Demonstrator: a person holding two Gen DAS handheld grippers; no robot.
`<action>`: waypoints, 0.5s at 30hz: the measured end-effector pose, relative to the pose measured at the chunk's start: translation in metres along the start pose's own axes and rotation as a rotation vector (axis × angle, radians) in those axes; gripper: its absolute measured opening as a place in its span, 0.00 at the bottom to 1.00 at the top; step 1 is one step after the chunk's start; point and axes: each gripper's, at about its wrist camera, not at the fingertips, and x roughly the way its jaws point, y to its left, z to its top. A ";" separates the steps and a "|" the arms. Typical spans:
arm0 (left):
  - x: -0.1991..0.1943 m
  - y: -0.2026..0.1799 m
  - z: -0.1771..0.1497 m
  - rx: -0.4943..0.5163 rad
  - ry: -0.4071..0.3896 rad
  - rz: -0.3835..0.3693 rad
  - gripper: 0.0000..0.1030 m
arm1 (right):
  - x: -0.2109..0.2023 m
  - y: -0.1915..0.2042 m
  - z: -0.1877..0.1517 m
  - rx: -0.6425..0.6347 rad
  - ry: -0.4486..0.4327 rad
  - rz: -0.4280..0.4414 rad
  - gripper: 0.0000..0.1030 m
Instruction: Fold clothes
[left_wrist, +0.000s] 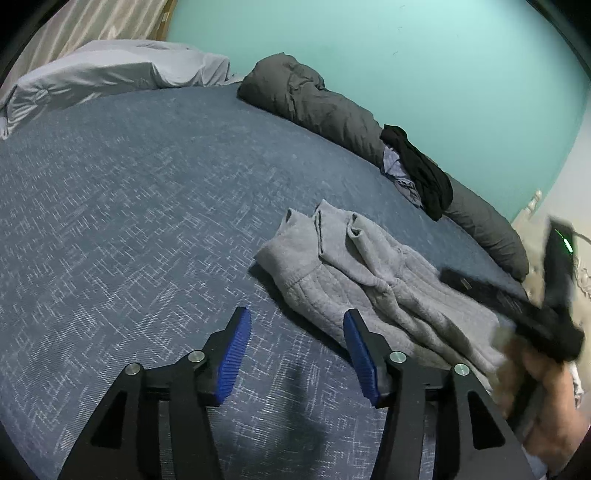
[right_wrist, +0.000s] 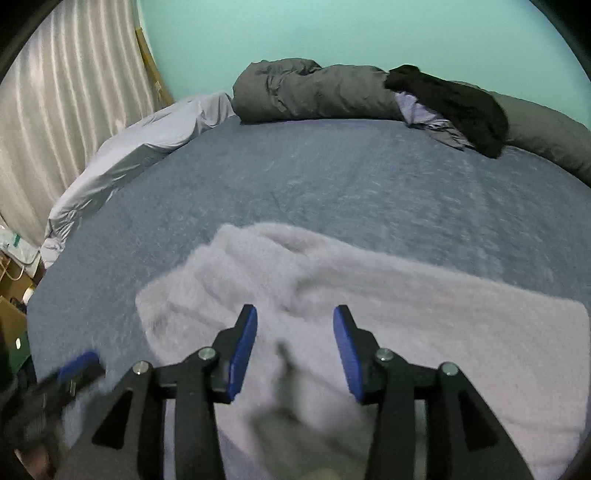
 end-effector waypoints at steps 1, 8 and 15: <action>0.002 0.000 0.000 -0.007 0.004 -0.007 0.59 | -0.007 -0.010 -0.009 0.011 -0.004 -0.008 0.44; 0.015 -0.014 -0.003 0.015 0.020 -0.007 0.60 | -0.029 -0.069 -0.056 0.145 0.005 -0.062 0.44; 0.023 -0.027 -0.006 0.040 0.030 0.002 0.60 | -0.010 -0.060 -0.054 0.131 0.003 -0.009 0.32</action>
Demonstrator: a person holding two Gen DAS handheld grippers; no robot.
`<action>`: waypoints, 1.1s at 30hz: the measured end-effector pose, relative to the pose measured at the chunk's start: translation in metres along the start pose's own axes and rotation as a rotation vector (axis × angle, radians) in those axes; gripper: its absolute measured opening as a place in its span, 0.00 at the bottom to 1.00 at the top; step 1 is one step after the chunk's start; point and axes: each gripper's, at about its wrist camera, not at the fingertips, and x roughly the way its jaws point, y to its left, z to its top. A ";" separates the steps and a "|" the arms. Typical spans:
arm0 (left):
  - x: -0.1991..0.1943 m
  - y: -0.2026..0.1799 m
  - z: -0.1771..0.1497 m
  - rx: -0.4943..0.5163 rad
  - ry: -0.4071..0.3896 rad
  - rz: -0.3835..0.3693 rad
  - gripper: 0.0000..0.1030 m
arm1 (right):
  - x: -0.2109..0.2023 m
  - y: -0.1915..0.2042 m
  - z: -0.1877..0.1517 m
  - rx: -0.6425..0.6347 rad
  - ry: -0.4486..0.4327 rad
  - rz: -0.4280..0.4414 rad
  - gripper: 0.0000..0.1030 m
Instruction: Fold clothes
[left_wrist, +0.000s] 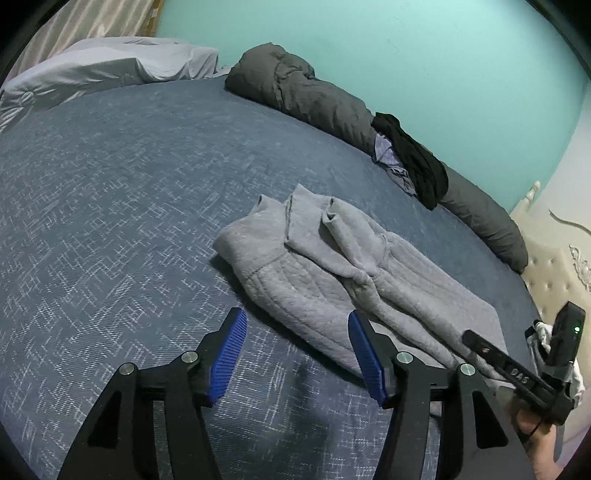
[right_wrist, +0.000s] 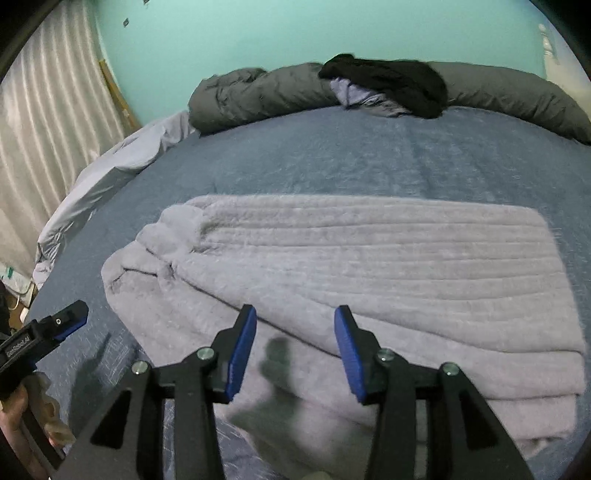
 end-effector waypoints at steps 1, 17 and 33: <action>0.001 -0.002 0.000 0.005 0.002 0.000 0.60 | 0.006 0.005 -0.004 -0.017 0.027 0.010 0.25; 0.002 0.008 0.006 -0.027 -0.008 0.000 0.64 | 0.039 0.003 -0.004 0.023 0.116 -0.039 0.24; 0.032 0.016 0.017 -0.182 0.018 -0.074 0.77 | -0.052 -0.060 -0.048 0.166 0.022 0.103 0.25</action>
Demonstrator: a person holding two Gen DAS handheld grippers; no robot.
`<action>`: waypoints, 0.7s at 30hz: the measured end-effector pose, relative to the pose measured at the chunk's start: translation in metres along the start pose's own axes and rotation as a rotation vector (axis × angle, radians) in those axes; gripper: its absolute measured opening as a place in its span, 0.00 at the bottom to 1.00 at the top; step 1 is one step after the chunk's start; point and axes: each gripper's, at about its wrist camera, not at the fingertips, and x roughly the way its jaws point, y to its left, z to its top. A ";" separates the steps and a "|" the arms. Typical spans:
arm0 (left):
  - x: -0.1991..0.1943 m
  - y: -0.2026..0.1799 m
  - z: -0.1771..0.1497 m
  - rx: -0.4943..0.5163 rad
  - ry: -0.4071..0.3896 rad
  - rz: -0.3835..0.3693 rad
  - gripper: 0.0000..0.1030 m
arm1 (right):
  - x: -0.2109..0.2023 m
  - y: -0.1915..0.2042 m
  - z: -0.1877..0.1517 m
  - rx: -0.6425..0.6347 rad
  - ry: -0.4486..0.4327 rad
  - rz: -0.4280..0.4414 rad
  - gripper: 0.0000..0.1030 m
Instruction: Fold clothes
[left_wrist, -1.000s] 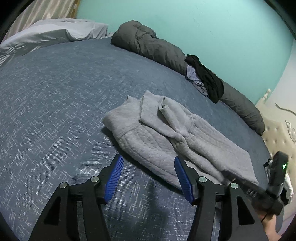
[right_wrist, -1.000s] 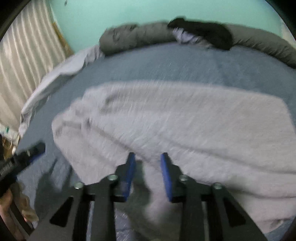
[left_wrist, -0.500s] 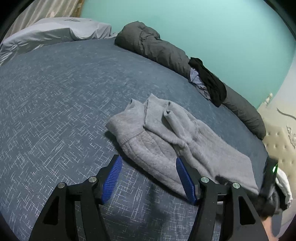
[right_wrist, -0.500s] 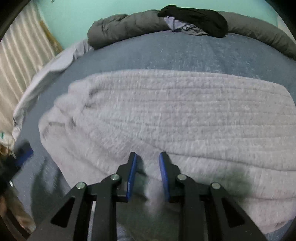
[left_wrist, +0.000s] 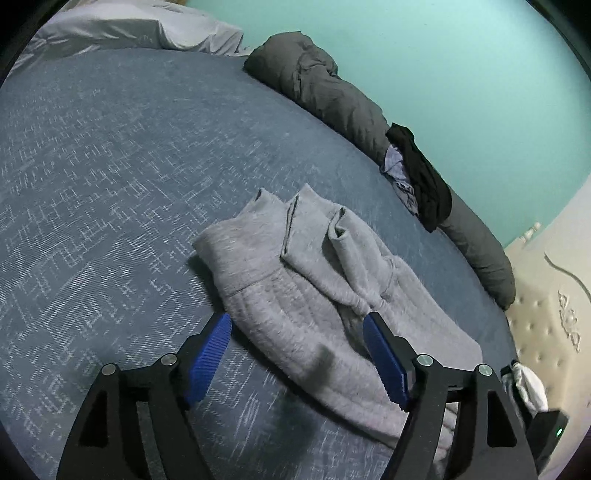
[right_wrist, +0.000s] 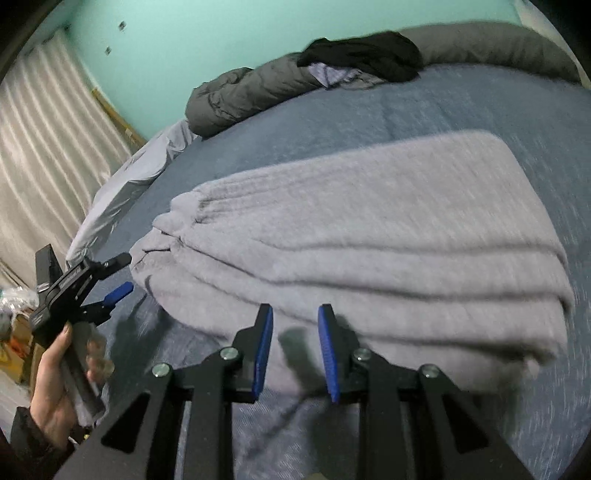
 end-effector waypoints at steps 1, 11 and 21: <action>0.002 -0.001 0.001 -0.004 0.000 -0.001 0.78 | -0.002 -0.004 -0.003 0.007 0.005 0.000 0.27; 0.028 -0.003 0.015 -0.018 -0.008 0.048 0.84 | -0.003 -0.017 -0.014 -0.004 0.037 0.031 0.41; 0.044 -0.005 0.020 -0.041 -0.014 0.087 0.91 | -0.006 -0.025 -0.015 0.026 0.033 0.073 0.41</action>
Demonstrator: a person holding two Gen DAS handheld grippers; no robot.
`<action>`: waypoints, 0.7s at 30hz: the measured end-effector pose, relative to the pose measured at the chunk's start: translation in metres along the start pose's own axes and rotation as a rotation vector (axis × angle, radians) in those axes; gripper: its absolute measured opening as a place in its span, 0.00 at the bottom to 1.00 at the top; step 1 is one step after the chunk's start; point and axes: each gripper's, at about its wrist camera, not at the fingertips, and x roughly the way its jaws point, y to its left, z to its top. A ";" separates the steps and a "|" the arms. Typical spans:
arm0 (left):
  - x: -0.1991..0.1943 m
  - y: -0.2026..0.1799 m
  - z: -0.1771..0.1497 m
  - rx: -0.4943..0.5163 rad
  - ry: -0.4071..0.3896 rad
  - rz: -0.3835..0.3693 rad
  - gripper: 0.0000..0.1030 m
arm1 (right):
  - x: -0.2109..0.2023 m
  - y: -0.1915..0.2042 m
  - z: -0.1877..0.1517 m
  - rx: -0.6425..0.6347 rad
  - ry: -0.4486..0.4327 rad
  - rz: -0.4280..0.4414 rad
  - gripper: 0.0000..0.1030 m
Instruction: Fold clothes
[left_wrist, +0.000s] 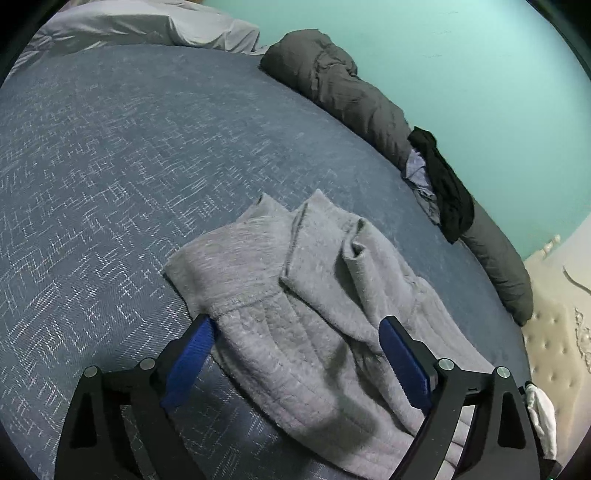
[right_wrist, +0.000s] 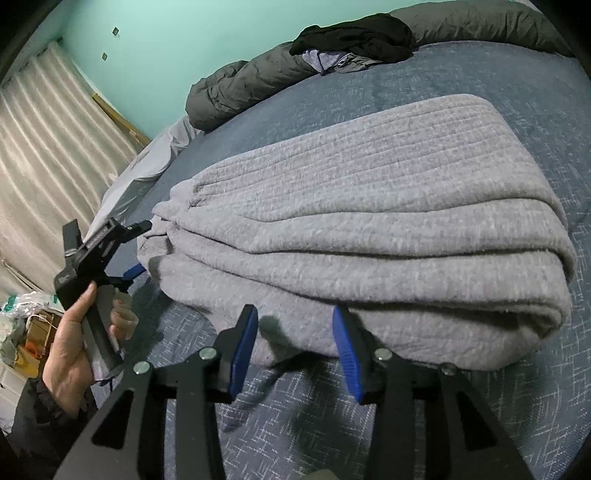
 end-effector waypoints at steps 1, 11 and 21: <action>0.001 0.003 0.001 -0.013 -0.001 0.000 0.91 | -0.001 0.000 0.000 -0.002 -0.003 0.001 0.41; 0.019 0.015 -0.003 -0.097 0.067 -0.087 0.91 | -0.003 0.000 0.002 -0.010 -0.004 0.011 0.41; 0.035 0.020 0.005 -0.159 0.062 -0.155 0.91 | -0.004 -0.001 0.002 -0.011 -0.006 0.014 0.41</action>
